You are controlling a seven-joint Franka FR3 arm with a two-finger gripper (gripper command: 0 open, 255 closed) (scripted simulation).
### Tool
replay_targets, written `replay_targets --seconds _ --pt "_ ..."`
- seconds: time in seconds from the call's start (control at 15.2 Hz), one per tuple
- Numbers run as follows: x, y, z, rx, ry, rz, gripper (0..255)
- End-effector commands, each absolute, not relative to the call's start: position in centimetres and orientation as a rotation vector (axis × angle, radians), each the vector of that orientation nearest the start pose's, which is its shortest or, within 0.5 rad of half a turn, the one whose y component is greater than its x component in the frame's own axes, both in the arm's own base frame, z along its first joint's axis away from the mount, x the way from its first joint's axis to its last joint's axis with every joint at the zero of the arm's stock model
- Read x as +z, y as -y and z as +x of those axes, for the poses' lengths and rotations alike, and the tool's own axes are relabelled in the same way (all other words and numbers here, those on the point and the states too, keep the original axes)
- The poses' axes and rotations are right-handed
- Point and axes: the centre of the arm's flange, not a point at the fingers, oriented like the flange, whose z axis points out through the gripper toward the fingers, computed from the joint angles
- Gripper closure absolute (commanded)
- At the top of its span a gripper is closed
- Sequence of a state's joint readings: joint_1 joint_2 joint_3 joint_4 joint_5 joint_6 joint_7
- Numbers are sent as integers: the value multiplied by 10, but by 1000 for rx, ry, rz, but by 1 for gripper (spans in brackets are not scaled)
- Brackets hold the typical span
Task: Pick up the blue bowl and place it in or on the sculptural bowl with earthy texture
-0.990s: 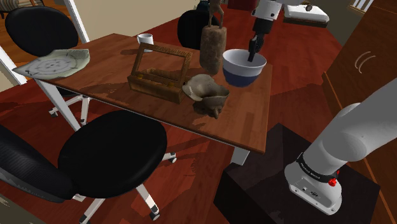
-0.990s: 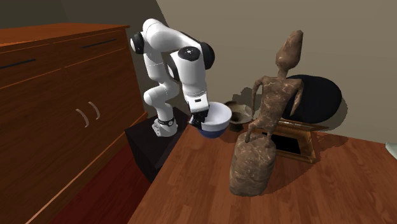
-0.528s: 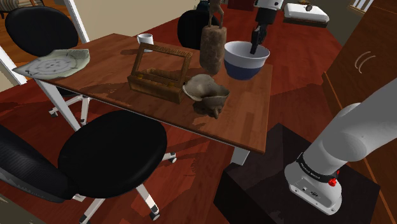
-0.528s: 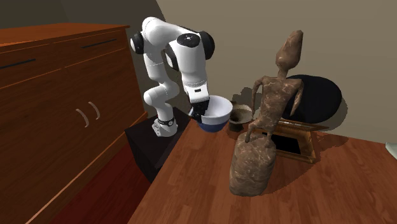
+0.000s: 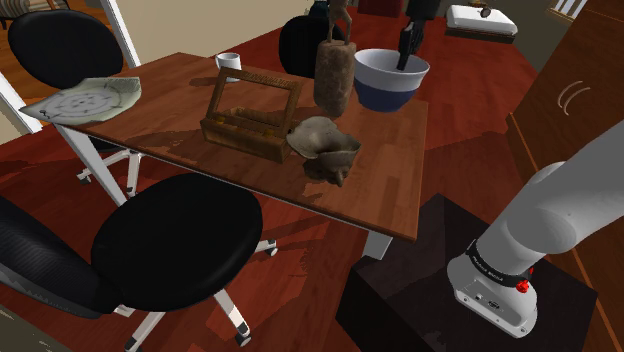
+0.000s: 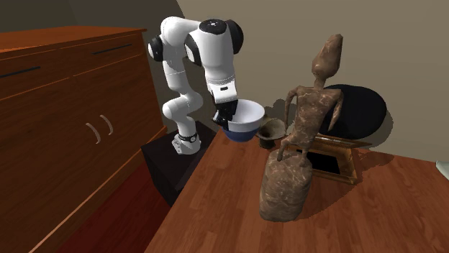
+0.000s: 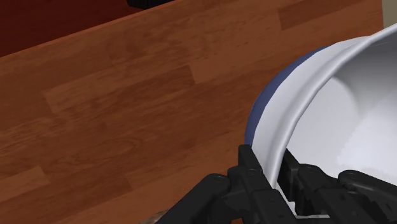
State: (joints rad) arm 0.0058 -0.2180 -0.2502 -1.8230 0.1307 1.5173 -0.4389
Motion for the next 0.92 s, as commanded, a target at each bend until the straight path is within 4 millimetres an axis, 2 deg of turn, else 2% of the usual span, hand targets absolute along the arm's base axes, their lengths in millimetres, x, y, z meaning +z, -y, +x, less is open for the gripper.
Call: replay_targets --seconds 0.0,0.53,0.86 --pt "624 113 464 40 298 -2921 255" --pt "665 113 464 40 298 -2921 255" --pt "676 48 469 40 298 -2921 255"
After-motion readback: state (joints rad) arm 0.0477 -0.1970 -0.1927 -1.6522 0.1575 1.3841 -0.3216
